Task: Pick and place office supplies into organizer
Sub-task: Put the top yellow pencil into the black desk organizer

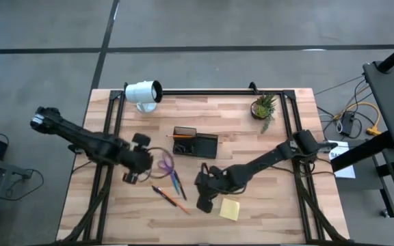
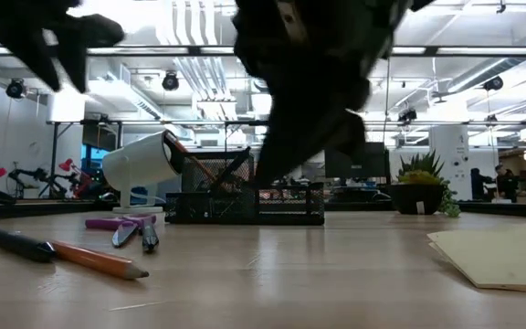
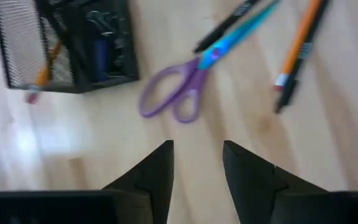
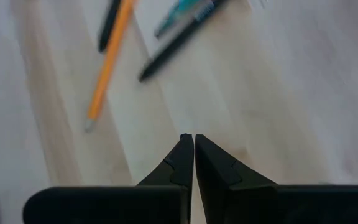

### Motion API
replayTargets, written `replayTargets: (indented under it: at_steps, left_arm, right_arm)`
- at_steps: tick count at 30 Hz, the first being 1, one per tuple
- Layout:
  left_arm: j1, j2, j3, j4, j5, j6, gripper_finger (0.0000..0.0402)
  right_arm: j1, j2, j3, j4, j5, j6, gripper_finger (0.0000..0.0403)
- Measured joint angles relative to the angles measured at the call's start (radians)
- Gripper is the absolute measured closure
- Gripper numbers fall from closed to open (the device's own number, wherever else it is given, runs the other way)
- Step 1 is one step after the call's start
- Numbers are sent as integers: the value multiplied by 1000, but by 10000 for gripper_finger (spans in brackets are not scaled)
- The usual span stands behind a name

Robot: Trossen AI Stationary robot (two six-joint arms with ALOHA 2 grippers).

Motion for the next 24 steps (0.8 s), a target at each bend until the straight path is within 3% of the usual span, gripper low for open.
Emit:
replayTargets:
  at_steps: [6,12,19,24]
  left_arm:
    - [-115,-44,-117,102,32,-223,288]
    - [-205,-38,-286,435,96,-420,288]
    - [-293,-32,-371,558,90,-578,288]
    - [-346,1,-395,598,71,-533,288]
  right_arm:
    - [-10,3,58,3,12,-105,394]
    - [-21,20,90,26,36,-104,388]
    - [20,102,174,-34,17,-100,319]
    - [47,161,251,-41,1,-157,264]
